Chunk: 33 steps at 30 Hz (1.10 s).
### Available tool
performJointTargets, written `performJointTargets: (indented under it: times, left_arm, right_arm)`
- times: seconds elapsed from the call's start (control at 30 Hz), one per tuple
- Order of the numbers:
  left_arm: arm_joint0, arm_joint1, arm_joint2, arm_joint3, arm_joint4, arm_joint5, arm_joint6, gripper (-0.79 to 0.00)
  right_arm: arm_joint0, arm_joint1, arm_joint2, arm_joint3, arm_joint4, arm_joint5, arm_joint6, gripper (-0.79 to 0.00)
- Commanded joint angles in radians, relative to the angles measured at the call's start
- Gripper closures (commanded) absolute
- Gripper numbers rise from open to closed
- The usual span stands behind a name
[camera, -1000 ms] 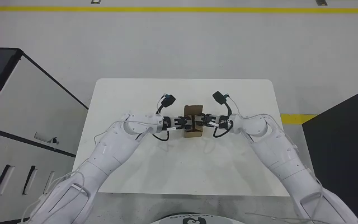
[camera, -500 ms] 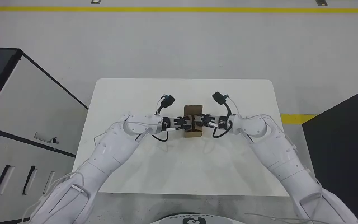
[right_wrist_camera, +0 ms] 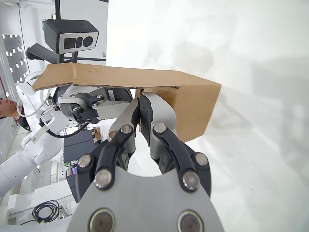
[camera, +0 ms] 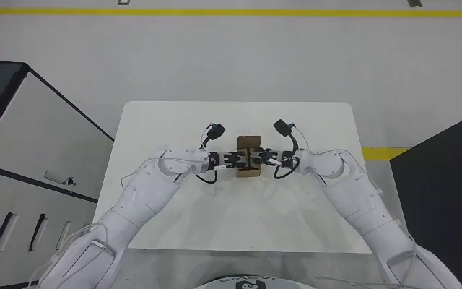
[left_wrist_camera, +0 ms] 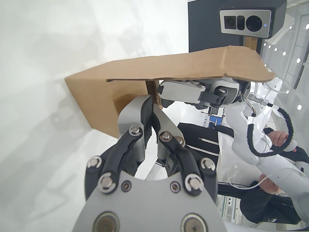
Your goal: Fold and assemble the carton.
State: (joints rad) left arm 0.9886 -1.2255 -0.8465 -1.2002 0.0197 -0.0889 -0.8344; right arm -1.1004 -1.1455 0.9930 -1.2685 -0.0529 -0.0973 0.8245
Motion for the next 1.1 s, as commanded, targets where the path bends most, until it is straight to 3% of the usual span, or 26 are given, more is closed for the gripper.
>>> performJointTargets:
  times: [0.0,0.8,1.07]
  left_arm:
    - [-0.001,-0.001,0.002,0.003,0.001,0.005,-0.001,0.0]
    - [0.031,0.004,-0.033,-0.032,0.003,-0.023,0.007,0.0]
    - [0.03,0.002,-0.03,-0.029,0.017,0.006,0.007,0.0]
  right_arm:
    - [0.001,-0.001,-0.004,0.006,-0.003,0.006,-0.001,0.0]
    - [-0.021,0.0,0.012,-0.024,-0.003,0.004,-0.014,0.0]
    - [-0.015,-0.004,0.0,-0.012,-0.009,0.028,-0.008,0.0]
